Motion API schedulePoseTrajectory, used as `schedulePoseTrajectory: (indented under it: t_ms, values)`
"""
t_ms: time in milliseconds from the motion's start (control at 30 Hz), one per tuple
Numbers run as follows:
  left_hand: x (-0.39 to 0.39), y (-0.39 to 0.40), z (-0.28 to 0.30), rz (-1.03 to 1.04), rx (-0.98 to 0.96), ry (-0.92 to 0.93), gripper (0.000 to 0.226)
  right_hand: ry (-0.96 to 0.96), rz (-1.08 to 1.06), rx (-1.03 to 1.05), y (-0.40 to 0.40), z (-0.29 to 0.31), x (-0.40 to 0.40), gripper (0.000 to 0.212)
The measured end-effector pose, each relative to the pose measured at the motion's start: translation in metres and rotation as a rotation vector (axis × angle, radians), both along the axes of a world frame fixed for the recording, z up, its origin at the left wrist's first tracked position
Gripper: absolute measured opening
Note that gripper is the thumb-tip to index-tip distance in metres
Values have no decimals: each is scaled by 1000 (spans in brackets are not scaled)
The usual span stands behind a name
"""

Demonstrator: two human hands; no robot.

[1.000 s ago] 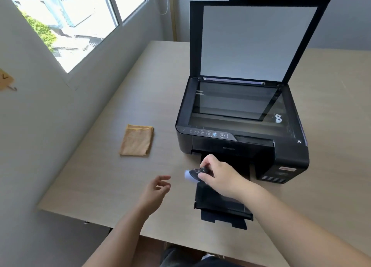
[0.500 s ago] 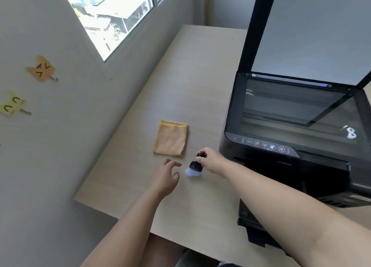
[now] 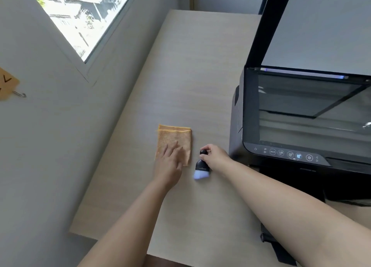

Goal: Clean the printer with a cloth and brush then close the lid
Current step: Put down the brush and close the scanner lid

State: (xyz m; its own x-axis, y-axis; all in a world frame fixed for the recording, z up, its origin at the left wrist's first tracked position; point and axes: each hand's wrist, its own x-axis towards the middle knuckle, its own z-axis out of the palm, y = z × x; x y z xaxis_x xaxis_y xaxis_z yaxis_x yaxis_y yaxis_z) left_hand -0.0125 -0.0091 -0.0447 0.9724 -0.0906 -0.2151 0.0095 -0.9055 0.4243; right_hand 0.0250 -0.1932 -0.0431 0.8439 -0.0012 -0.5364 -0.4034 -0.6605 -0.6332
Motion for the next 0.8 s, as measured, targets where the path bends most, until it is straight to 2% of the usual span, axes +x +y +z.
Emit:
schedulePoseTrajectory:
  t_ms: [167, 300, 433, 567, 667, 800]
  values:
    - [9, -3, -11, -122, 163, 192, 64, -32, -32, 0, 1, -1, 2, 20]
    - [9, 5, -13, -190, 177, 196, 64, -22, -93, 8, 4, 4, -1, 25]
    - [7, 3, -5, -184, 162, 183, 62, -43, -178, 46, 9, 36, -18, 22]
    - [7, -9, 27, -164, 55, 30, 64, -98, -209, 345, 14, 91, -51, 19]
    - [16, -23, 64, -172, -86, -159, 70, -142, -168, 580, 0, 144, -73, 17]
    - [46, -58, 122, -181, -287, -295, 55, -355, -251, 677, -54, 207, -74, 18]
